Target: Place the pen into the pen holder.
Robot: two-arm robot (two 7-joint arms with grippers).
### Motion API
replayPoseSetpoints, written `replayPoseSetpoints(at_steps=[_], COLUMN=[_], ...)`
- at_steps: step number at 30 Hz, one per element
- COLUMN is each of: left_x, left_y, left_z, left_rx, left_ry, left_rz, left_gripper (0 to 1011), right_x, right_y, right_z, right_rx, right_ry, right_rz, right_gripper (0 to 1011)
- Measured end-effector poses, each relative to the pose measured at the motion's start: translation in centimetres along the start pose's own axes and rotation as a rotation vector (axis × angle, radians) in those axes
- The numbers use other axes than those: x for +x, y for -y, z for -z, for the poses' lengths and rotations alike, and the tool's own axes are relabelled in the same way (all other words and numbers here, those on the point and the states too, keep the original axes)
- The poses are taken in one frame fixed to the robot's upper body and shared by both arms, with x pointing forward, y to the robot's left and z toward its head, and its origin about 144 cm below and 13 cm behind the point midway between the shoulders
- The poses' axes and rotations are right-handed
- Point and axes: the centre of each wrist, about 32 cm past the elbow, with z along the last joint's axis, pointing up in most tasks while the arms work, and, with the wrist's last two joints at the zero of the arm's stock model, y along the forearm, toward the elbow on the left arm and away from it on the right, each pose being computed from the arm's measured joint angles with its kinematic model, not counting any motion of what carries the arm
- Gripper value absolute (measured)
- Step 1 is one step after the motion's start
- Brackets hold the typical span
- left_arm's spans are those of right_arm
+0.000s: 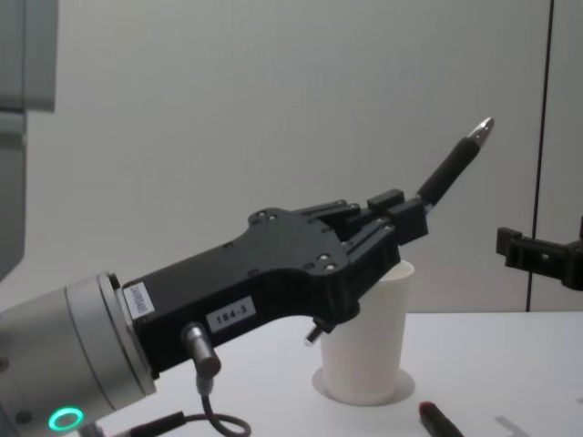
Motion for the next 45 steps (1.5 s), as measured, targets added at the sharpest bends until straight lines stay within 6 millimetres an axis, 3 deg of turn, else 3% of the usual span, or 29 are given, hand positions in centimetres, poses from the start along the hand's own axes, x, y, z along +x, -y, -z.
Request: replayPoseSetpoints(at_steps=[17,45], left_x=[-0.1,-0.2], left_y=[0.1,0.2], left_z=[0.1,0.2], left_rx=[0.003,0.004], left_ry=[-0.004,-0.005], left_rz=[0.016,0.02], left_gripper=[131,131], right_x=[0.8,4.2], right_y=[0.9,5.9], right_z=[-0.6,-2.1], right_rx=[0.029,0.034], right_ry=[-0.043,-0.276], right_rz=[-0.112,-0.463], right_gripper=[1002,1002])
